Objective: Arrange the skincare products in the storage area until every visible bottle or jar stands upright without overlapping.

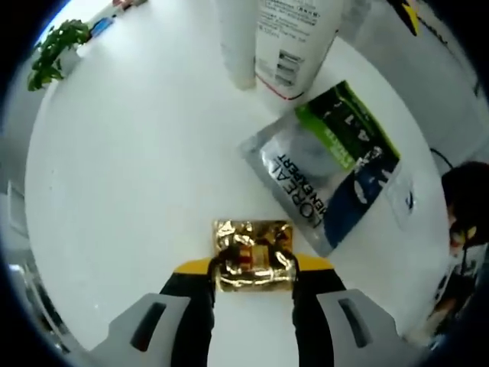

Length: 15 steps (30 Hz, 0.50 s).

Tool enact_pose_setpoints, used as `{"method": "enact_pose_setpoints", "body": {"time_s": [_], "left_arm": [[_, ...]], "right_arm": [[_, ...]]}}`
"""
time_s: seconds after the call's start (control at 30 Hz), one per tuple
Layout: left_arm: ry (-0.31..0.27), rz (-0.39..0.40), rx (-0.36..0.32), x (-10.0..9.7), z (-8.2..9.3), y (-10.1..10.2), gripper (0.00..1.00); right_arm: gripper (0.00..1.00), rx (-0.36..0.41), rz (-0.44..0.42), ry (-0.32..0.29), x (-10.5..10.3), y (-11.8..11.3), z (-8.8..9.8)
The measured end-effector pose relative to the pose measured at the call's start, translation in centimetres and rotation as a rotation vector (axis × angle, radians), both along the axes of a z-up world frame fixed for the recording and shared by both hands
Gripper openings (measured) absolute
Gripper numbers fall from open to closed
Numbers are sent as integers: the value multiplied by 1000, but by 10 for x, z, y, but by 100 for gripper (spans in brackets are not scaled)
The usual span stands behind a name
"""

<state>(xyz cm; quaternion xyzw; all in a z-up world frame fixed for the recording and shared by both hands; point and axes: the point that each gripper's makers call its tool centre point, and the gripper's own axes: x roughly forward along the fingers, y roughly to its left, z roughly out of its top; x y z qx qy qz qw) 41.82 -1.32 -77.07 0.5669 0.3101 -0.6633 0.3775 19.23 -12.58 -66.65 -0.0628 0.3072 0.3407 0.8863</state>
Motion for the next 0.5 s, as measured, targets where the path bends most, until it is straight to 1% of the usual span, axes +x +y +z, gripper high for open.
{"method": "enact_pose_setpoints", "body": {"time_s": [0.1,0.2,0.27,0.33,0.37,0.43,0.5], "left_arm": [[-5,17,7,-3,1,3,39],[-13,35,28,-3,2,11,39],[-12,63,32,-2,2,16,39],[-6,95,40,-6,4,20,39],[-5,95,41,-6,4,22,39],[-29,109,50,0,4,29,39],[-33,126,46,2,5,32,39]], "right_arm": [[100,0,1,-1,0,1,0],[100,2,4,-5,0,2,1],[100,5,5,-10,1,2,3],[100,7,0,-14,2,1,3],[100,7,3,-16,2,2,4],[100,6,6,-17,2,2,4],[100,2,13,-21,2,3,5]]}}
